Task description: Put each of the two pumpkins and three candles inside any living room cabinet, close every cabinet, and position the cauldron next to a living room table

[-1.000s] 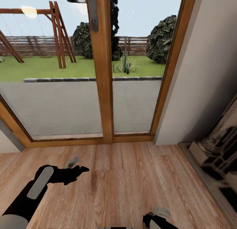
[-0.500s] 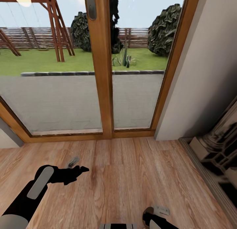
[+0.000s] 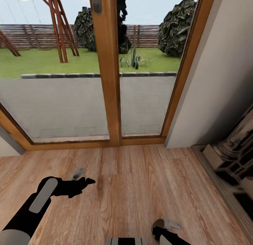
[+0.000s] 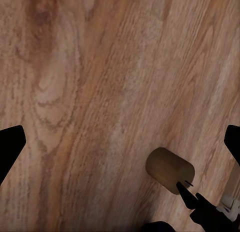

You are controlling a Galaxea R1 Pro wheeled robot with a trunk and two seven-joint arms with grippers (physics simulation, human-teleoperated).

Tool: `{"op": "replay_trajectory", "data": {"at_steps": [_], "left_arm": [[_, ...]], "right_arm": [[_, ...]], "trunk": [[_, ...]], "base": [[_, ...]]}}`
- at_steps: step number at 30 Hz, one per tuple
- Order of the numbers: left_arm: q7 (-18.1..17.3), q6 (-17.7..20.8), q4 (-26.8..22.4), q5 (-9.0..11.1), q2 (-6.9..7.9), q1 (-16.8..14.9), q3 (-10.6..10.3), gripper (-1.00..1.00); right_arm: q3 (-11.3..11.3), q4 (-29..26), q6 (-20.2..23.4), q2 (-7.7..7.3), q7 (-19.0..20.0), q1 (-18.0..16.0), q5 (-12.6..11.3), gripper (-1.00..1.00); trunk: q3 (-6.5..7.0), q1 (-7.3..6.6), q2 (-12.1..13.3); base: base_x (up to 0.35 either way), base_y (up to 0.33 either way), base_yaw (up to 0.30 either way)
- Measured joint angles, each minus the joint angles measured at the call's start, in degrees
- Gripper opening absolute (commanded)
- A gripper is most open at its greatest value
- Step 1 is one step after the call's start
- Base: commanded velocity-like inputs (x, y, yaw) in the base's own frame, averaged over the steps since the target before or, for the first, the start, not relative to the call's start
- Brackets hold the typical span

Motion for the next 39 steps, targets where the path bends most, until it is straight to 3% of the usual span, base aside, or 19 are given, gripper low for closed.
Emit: {"op": "replay_trajectory", "data": {"at_steps": [39], "left_arm": [[0.0,0.0,-0.1,0.0,0.00,0.0,0.0,1.00]], "right_arm": [[0.0,0.0,0.0,0.00,0.0,0.0,0.1,1.00]], "trunk": [[0.00,0.00,0.0]], "base": [[0.036,0.000,0.000]]}}
